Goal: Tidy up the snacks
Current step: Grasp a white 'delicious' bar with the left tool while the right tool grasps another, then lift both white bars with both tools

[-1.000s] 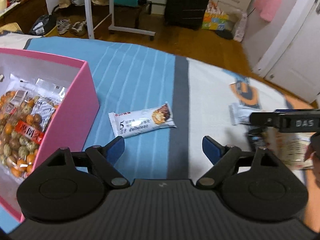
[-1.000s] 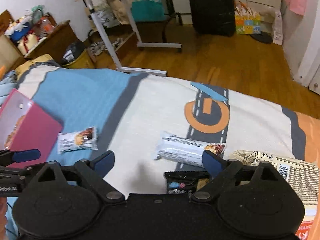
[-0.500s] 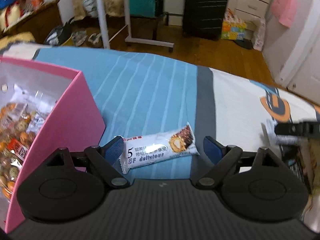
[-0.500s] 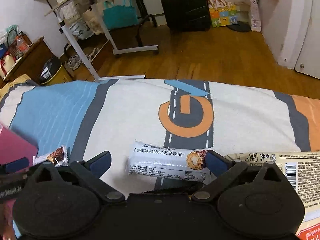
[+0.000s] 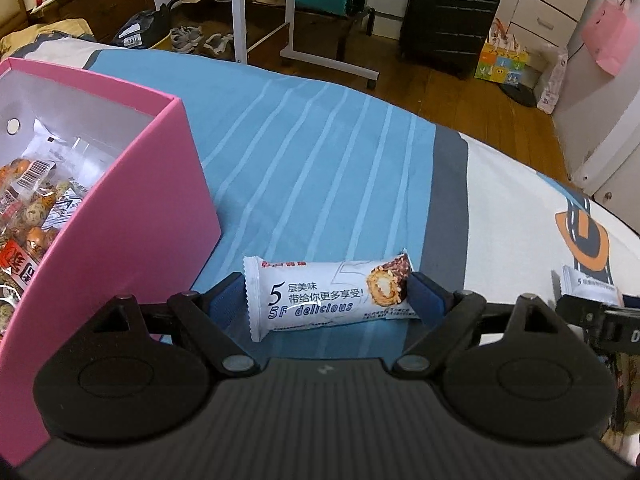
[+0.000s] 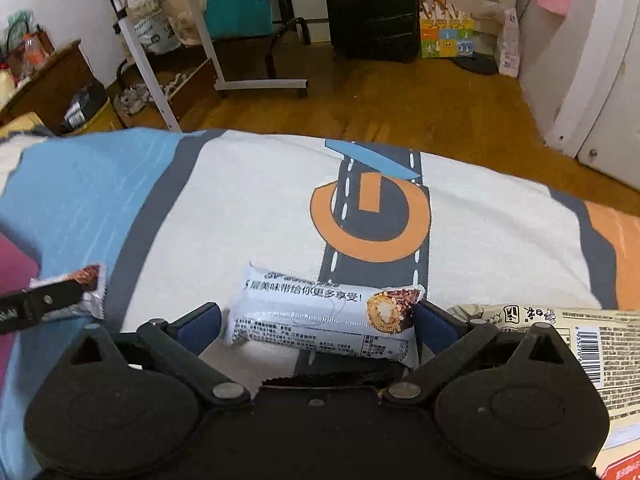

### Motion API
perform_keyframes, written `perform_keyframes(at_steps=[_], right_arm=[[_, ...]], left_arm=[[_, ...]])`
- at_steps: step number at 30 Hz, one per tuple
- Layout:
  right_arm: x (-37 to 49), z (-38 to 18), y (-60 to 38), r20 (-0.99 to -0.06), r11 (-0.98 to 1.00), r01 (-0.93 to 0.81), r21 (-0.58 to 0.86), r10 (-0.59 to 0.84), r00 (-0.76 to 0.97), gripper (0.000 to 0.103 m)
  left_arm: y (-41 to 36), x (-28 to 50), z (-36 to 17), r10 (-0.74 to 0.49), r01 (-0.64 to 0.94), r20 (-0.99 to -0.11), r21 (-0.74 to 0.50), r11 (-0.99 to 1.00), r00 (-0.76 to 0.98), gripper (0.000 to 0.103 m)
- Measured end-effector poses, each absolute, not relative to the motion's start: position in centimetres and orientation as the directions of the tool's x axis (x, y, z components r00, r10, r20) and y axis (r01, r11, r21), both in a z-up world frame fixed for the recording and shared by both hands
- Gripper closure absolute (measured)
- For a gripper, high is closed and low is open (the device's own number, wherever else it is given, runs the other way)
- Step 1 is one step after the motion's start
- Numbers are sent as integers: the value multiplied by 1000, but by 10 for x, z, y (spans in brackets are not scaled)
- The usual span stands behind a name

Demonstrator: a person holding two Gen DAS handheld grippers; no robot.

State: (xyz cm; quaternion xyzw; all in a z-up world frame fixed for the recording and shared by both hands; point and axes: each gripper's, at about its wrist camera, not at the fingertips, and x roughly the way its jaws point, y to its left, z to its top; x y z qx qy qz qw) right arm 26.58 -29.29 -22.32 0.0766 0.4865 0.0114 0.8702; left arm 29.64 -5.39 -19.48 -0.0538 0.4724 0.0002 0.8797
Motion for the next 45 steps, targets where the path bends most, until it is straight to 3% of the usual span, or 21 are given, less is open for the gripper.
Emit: perform_keyframes(at_steps=[6,15,22,25,27,29,45], right_arm=[[268,-223,-306,-835,964,100,247,159,527,0],[270,-227,-299,-841,973,94,213,133,525,0],[267,-224,-295,-848,983,107,147,70,526,15],[266,-223,-293,-848,987,96,127,57,526,16],[265,-222,-291,-847,990,89,111,47,529,17],[263,-220,-290,-844,991,82,105,46,534,17],[240,-181,-285,-827,977,-8,212,184,531,17]], left_arm=[[-57,297,-198,-35,-64,-824,-86,994,565,13],[-65,301,-201,17,-98,-824,-47,994,567,9],[-57,305,-212,-13,-137,-833,-107,985,553,6],[-60,302,-211,-19,-120,-824,-105,987,567,14],[-62,301,-209,-24,-99,-823,-97,990,567,25],[-66,300,-206,-16,-78,-825,-73,994,565,27],[-70,268,-183,-69,17,-856,-70,997,512,29]])
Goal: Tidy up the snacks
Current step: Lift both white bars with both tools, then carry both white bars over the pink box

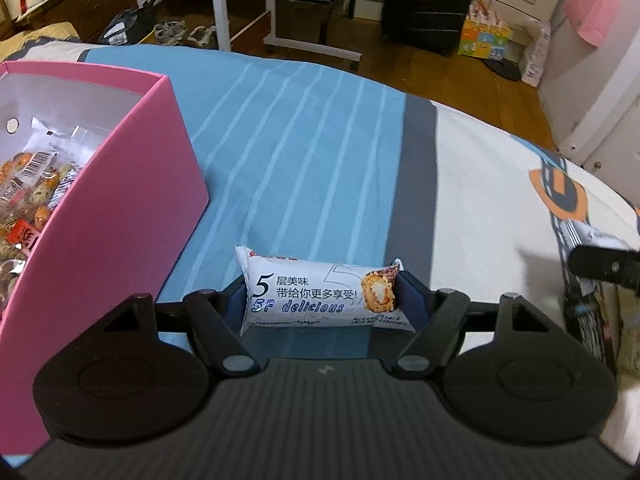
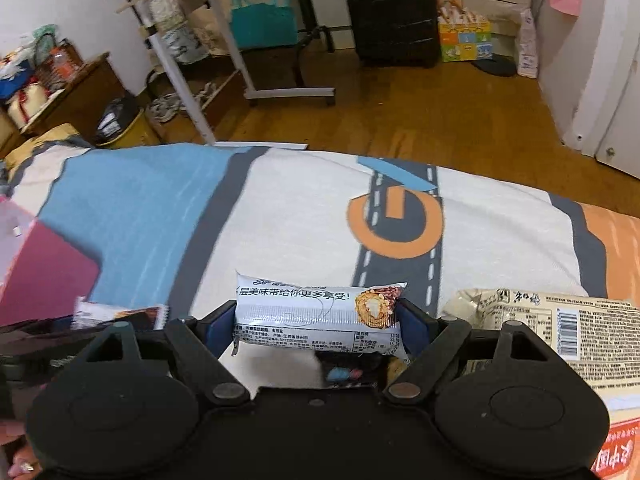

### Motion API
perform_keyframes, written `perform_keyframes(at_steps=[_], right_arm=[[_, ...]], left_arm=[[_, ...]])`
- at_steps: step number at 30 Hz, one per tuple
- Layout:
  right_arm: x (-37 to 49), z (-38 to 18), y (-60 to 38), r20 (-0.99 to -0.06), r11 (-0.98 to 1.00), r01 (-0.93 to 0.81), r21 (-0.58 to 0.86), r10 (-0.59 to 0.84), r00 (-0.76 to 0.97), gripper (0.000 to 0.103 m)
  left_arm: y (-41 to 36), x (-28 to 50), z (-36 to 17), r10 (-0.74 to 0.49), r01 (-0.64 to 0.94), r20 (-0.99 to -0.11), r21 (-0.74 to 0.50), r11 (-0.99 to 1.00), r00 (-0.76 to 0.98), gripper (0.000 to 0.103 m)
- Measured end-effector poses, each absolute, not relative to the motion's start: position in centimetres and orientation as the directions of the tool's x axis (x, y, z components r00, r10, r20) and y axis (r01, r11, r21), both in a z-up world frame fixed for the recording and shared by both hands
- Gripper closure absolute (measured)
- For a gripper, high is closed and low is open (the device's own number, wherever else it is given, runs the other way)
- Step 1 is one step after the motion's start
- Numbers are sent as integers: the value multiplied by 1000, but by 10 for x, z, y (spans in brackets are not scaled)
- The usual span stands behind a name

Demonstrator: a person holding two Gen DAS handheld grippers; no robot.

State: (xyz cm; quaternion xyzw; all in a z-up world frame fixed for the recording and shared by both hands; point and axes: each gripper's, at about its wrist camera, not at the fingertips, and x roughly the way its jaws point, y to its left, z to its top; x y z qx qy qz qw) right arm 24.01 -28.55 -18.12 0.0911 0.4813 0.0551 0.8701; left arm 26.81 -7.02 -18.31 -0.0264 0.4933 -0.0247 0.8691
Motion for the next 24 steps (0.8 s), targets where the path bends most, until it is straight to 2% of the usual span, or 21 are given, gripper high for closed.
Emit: perform_keyframes(at_steps=[10,18,24], right_arm=[[206,-161,-271,-846,975,-110,194,222,485,17],[155,-143,-252,-862,957,-239,165,257,437,17],[117,-131,-231,-877,937,-323,132,262,402,17]], left_arm=[[-73,228,-160,-83,115,-884,-33,993,460,29],[-54,175,-142,-164,214,-890,-77,974,425,29],[-44,137,-122,-181,283,-893,-63,957,412,29]])
